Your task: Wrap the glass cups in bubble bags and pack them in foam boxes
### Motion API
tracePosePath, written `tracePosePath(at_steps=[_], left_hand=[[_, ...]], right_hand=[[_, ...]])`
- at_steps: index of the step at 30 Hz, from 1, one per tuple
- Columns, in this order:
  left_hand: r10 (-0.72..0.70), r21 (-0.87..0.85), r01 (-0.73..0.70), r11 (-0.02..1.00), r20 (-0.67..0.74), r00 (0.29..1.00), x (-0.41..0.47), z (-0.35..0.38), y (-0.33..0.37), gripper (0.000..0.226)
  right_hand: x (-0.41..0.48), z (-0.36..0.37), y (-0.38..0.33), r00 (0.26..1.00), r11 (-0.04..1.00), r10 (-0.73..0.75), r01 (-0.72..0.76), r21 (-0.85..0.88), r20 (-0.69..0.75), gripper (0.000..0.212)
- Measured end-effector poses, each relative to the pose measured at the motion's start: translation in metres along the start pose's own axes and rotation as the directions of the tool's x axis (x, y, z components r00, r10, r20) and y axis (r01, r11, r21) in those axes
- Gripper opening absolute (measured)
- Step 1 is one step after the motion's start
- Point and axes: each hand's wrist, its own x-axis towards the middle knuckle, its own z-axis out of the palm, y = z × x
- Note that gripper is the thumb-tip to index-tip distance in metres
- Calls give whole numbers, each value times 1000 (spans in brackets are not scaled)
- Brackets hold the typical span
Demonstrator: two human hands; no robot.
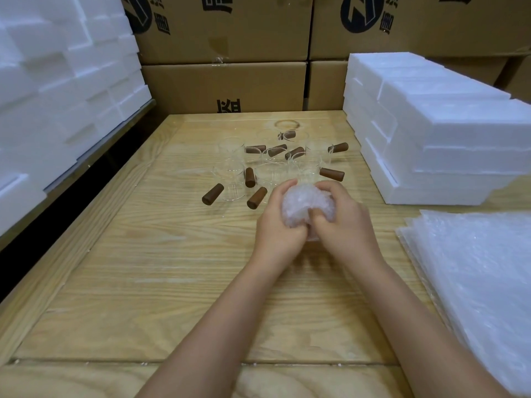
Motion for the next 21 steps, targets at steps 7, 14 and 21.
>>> tracePosePath(at_steps=[7, 14, 21], left_hand=[[-139, -171, 108, 979, -180, 974, 10, -9, -7, 64], [38, -29, -39, 999, -28, 999, -5, -1, 4, 48], [102, 101, -82, 991, -207, 973, 0, -4, 0, 44]], right_hand=[[-3, 6, -6, 981, 999, -33, 35, -9, 190, 63], [-2, 1, -1, 997, 996, 73, -73, -55, -5, 50], [-6, 4, -9, 998, 999, 14, -16, 38, 61, 49]])
